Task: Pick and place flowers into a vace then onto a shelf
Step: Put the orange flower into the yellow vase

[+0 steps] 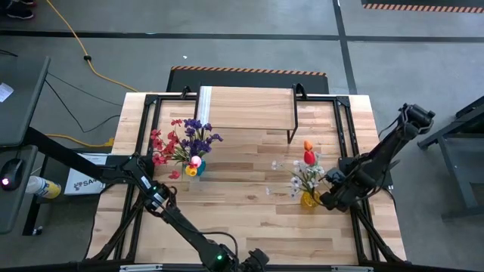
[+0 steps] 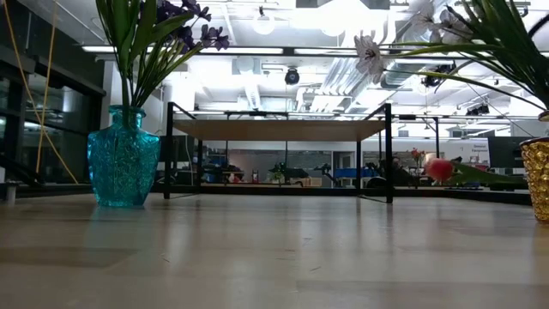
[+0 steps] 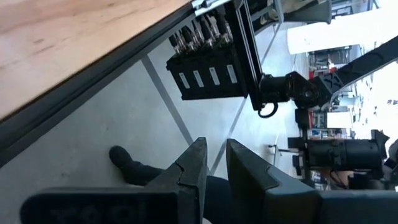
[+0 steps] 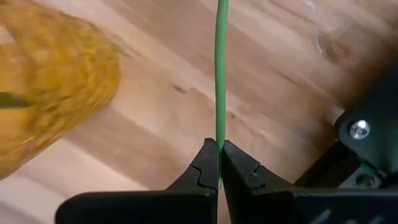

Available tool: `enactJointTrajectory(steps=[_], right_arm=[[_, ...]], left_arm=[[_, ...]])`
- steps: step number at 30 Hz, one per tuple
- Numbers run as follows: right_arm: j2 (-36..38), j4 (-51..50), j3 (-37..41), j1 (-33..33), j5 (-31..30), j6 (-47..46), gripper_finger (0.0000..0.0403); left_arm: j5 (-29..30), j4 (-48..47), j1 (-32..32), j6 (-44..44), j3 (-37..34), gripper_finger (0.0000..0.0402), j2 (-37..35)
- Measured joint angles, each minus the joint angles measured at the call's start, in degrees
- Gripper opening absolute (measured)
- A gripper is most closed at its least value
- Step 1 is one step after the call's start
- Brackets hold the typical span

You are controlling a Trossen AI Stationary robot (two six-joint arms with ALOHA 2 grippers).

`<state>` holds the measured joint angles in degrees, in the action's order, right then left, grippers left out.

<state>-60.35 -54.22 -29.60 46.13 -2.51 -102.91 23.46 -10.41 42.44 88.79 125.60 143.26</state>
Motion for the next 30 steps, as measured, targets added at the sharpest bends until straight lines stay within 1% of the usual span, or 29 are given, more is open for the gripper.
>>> enactJointTrajectory(steps=[5, 14, 16, 19, 20, 22, 24, 30], right_arm=[[2.5, -2.9, -2.8, 0.0, 1.1, -0.3, 0.0000], [4.3, -13.4, -11.1, 0.2, 2.5, 1.0, 0.0000], [3.9, -19.6, -14.2, 0.2, 2.9, 1.1, 0.0000], [3.1, -34.2, -20.6, 0.2, 2.7, 1.1, 0.0000], [2.8, -36.6, -22.9, 0.2, 2.7, 1.0, 0.0000], [4.2, -35.4, -25.3, 0.1, -0.5, 3.2, 0.0000], [4.5, -35.3, -27.9, 0.1, -3.3, 3.1, 0.0000], [4.1, -35.8, -31.7, -0.4, -8.7, 5.5, 0.0000]], left_arm=[[0.0, 0.0, 0.1, 0.2, 0.0, 0.0095, 0.0], [0.0, 0.0, 0.1, 0.1, 0.0, 0.0095, 0.0], [0.0, 0.0, 0.1, 0.1, 0.0, 0.0095, 0.0], [0.0, 0.0, 0.1, 0.0, 0.0, 0.0095, 0.0], [0.0, 0.0, 0.1, 0.0, 0.0, 0.0095, 0.0], [0.0, 0.0, 0.1, 0.0, 0.0, 0.0095, 0.0], [0.0, 0.0, 0.0, 0.1, 0.0, 0.0095, 0.0], [-0.6, 0.5, 0.1, 1.2, 0.0, 0.0095, 0.0]])
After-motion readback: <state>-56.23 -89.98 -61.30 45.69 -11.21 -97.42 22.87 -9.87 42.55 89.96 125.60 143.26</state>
